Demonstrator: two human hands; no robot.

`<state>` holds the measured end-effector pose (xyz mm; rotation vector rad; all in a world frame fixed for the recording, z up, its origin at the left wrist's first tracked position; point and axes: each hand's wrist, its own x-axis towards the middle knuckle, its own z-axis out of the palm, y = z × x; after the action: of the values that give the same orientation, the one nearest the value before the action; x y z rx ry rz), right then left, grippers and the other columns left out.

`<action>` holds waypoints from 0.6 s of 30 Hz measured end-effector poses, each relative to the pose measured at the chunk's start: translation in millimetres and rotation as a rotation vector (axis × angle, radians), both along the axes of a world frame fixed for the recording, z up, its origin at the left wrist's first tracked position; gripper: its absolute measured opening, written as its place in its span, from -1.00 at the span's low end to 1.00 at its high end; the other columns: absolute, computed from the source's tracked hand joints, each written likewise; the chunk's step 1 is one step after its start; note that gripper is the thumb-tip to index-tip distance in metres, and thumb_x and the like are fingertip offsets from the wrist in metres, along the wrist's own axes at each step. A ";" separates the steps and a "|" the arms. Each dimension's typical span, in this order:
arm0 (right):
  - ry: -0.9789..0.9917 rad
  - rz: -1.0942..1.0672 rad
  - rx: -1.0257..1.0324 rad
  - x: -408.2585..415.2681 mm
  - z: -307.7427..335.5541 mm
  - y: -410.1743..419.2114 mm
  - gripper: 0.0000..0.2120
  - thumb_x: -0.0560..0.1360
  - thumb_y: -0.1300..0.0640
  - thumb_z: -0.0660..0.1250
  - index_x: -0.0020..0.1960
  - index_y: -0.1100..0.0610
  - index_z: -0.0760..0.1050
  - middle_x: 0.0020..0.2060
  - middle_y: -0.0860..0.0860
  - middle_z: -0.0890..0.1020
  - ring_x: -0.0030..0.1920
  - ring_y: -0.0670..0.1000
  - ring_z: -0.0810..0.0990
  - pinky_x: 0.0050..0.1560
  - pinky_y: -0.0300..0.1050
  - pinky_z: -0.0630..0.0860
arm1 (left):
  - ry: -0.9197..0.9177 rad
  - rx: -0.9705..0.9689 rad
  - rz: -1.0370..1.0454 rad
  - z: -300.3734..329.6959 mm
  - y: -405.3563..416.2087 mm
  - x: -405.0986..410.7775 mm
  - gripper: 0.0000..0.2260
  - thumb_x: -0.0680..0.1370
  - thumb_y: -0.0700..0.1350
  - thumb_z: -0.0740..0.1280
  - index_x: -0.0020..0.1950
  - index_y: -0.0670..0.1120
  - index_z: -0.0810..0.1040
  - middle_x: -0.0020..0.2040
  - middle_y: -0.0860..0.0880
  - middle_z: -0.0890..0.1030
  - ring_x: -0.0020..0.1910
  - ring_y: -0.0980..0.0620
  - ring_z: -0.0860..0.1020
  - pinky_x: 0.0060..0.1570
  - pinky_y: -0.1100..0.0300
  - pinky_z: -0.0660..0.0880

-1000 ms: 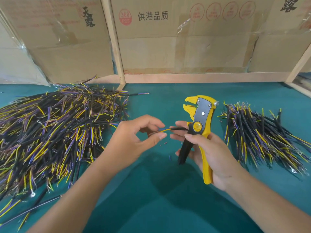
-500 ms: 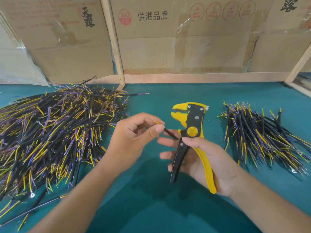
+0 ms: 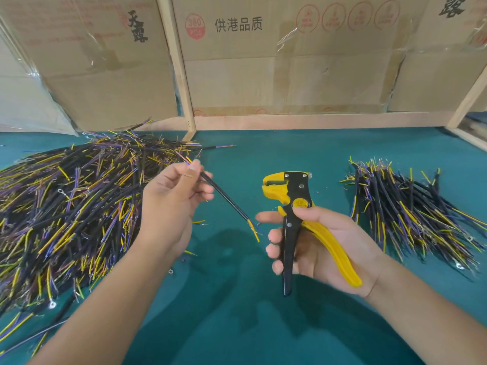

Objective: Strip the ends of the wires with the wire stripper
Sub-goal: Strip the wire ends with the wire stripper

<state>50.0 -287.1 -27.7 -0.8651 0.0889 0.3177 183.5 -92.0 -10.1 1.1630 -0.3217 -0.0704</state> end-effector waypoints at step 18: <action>0.037 0.075 -0.103 4.0 -16.3 8.1 -0.67 0.37 0.03 0.60 0.01 0.20 0.64 -0.15 0.17 0.63 -0.10 0.23 0.65 -0.07 0.18 0.58 | -0.026 -0.015 -0.009 1.0 2.1 3.7 -0.85 0.65 -0.18 0.26 -0.11 -0.15 0.49 -0.27 0.01 0.61 -0.38 0.12 0.52 -0.31 0.30 0.51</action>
<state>54.0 -279.0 -43.9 -0.9658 0.1080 0.4024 187.1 -89.9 -9.1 1.1481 -0.3500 -0.0606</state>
